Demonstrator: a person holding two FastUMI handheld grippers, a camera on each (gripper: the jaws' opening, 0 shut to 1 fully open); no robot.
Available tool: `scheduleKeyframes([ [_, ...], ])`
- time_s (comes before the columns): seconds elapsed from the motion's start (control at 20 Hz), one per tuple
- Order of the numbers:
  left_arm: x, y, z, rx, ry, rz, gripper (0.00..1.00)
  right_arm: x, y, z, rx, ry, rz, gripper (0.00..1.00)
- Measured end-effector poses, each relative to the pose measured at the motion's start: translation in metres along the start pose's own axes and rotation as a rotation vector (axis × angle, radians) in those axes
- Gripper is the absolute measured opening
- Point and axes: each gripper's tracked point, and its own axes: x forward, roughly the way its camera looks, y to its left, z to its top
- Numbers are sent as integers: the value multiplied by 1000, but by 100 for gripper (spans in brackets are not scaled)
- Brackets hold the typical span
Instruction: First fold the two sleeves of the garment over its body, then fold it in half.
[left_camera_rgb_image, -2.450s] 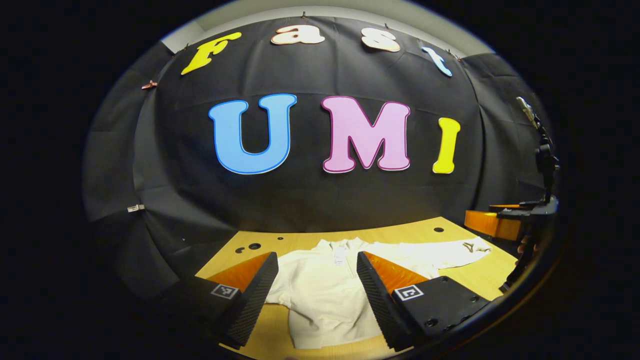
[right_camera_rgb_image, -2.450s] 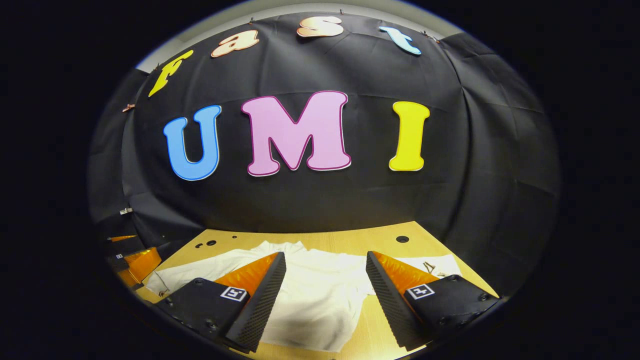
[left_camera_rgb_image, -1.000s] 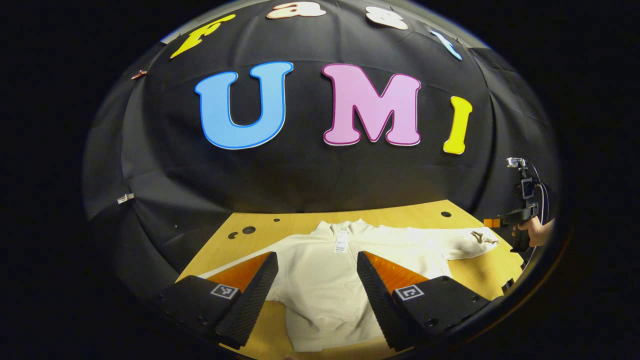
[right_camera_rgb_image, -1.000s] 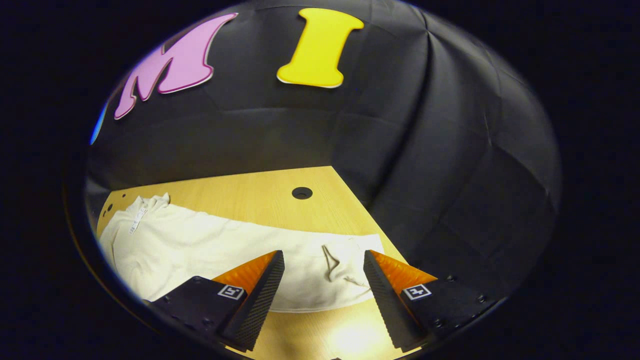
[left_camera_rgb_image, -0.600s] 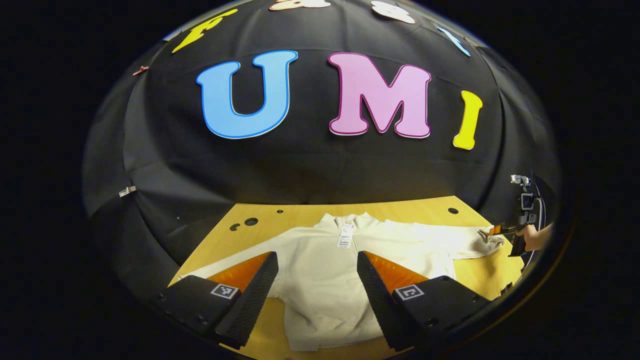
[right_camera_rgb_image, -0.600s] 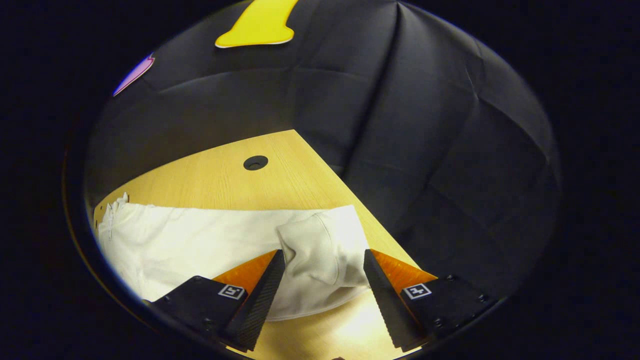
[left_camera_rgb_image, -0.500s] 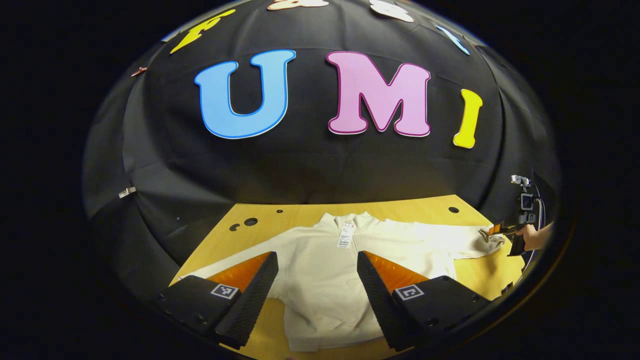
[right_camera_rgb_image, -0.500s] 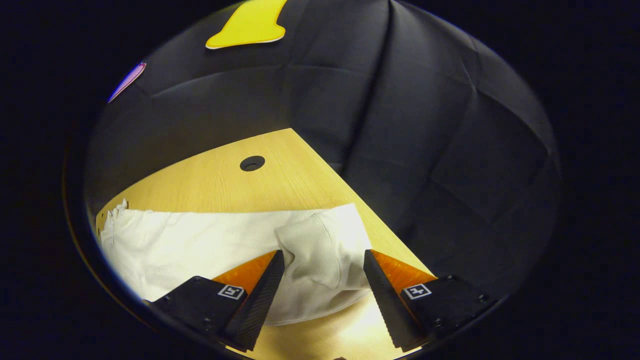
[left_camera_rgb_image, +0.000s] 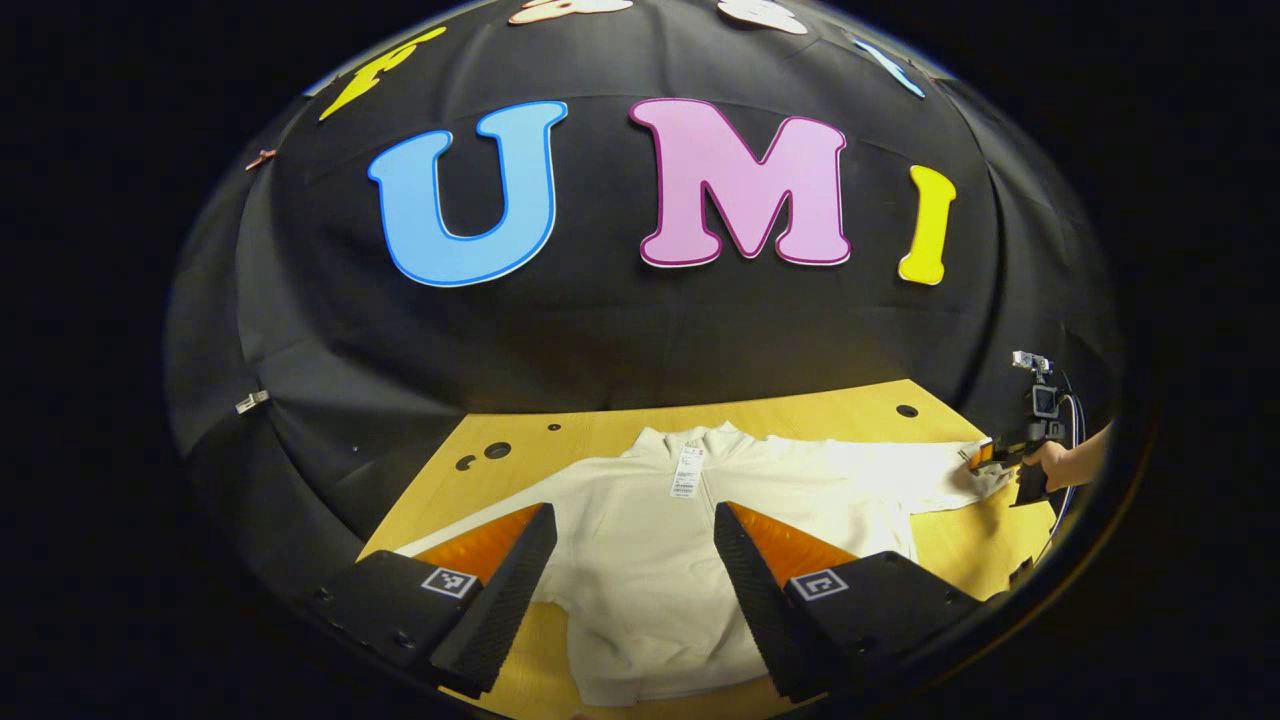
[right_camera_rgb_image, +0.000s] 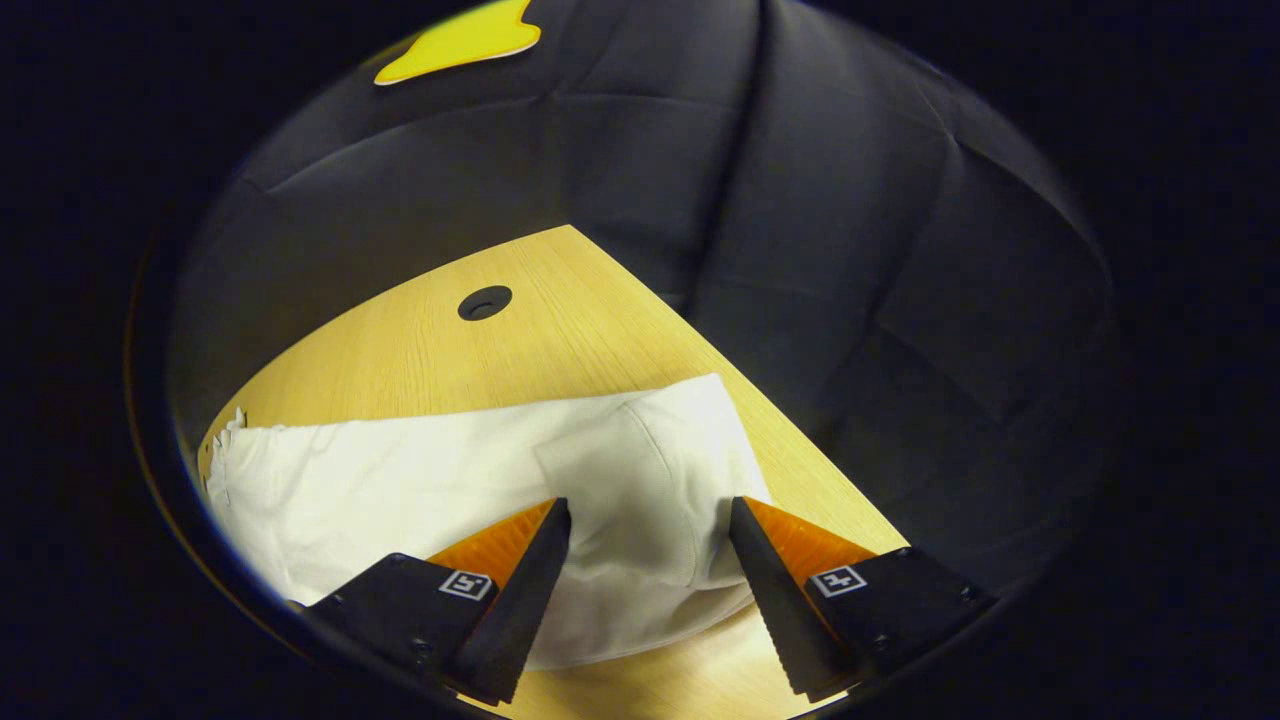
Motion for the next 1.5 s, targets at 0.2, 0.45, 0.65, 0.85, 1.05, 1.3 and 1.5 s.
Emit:
scheduleKeyframes([
  [0.2,-2,-10,1,7,-4,-8,98,2,15,1,-32,-4,32,61],
  [0.45,-12,-11,-1,16,-5,1,99,-8,30,0,-61,0,87,20],
  [0.65,-22,-2,-3,5,-12,24,100,-12,31,10,-17,-25,111,15],
  [0.85,-26,8,-7,-40,-17,38,100,-44,36,38,-43,-88,134,15],
  [1.05,-38,26,-8,-78,-32,59,100,-79,66,73,-40,-160,182,14],
  [1.3,-63,58,-18,-121,-56,111,100,-116,124,109,-28,-225,248,14],
  [1.5,-81,85,-27,-151,-73,155,100,-144,176,123,-73,-259,300,14],
])
